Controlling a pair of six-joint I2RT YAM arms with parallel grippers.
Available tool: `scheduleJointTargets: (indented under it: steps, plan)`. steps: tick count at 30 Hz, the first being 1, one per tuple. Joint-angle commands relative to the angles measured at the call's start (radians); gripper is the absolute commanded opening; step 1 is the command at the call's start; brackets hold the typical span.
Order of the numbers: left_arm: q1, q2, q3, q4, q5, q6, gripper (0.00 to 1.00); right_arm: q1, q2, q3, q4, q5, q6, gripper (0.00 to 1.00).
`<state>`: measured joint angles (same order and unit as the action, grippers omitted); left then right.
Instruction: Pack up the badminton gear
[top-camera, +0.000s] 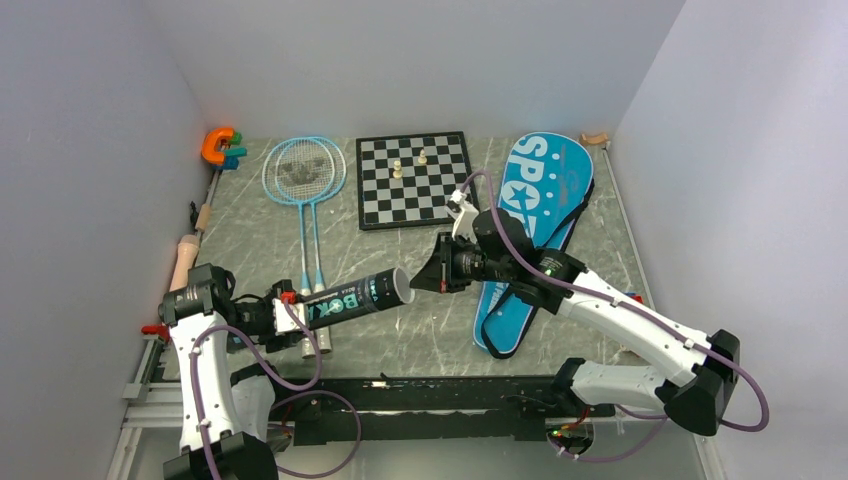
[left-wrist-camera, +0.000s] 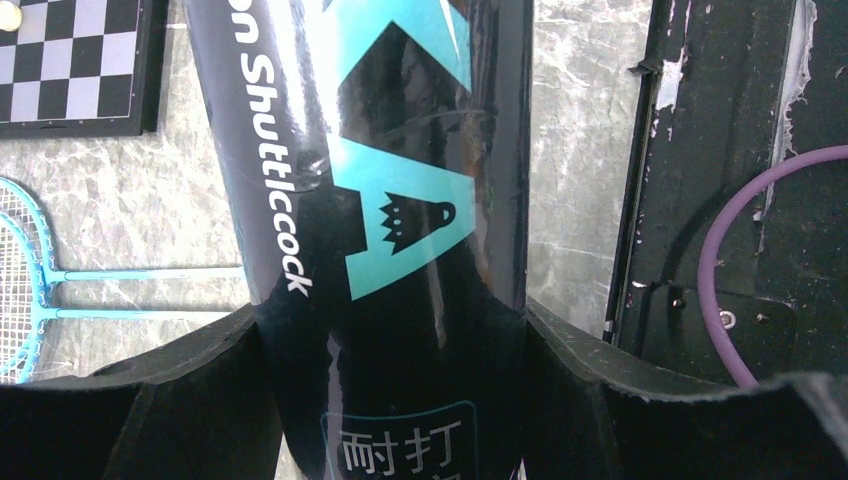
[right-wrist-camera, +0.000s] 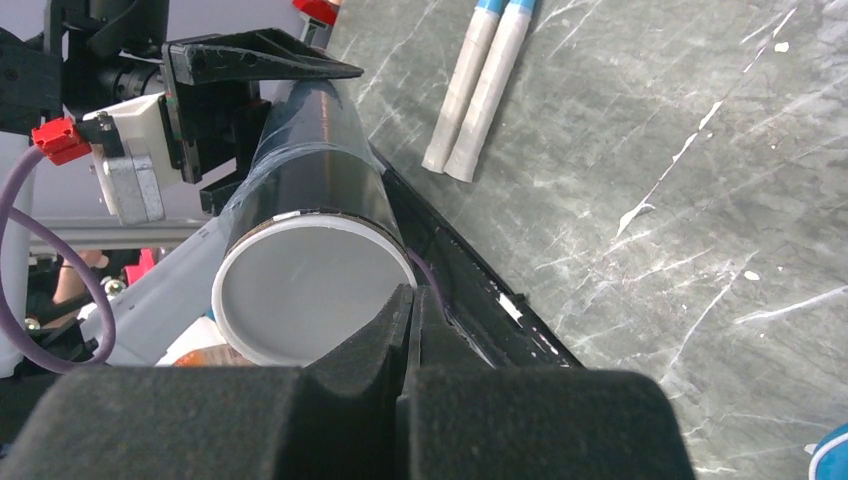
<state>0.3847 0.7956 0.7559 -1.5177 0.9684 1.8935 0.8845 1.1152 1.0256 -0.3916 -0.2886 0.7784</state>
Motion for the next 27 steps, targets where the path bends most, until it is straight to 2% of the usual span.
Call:
scheduleJointTargets:
  steps: [1, 4, 5, 8, 12, 16, 19, 20, 24, 27]
  plan:
    - [-0.001, -0.004, 0.031, -0.021, 0.056, 0.017, 0.09, 0.019, 0.007, 0.039, 0.037, 0.002, 0.006, 0.00]
    - [-0.002, -0.002, 0.027, -0.021, 0.056, 0.018, 0.09, 0.027, 0.009, 0.040, 0.034, 0.005, 0.005, 0.00]
    - [-0.002, -0.004, 0.026, -0.021, 0.058, 0.019, 0.09, 0.029, 0.011, 0.040, 0.034, 0.006, 0.005, 0.03]
    - [-0.001, -0.005, 0.026, -0.018, 0.061, 0.017, 0.09, 0.037, 0.015, 0.045, 0.035, 0.011, 0.004, 0.19]
    - [-0.002, -0.004, 0.031, -0.019, 0.061, 0.014, 0.09, 0.052, 0.030, 0.061, 0.022, 0.027, -0.006, 0.50]
    - [-0.002, -0.002, 0.037, -0.025, 0.066, 0.015, 0.09, 0.072, 0.046, 0.081, -0.003, 0.063, -0.025, 0.60]
    - [-0.001, -0.004, 0.036, -0.021, 0.067, 0.011, 0.09, 0.083, 0.052, 0.097, -0.032, 0.104, -0.035, 0.60]
    - [-0.002, -0.003, 0.036, -0.019, 0.068, 0.007, 0.09, 0.087, 0.053, 0.103, -0.043, 0.115, -0.036, 0.57]
    - [-0.002, 0.002, 0.036, -0.016, 0.066, 0.003, 0.09, 0.095, 0.045, 0.108, -0.045, 0.138, -0.036, 0.33]
    - [-0.003, 0.005, 0.036, -0.015, 0.066, 0.001, 0.09, 0.104, 0.051, 0.118, -0.052, 0.143, -0.039, 0.32]
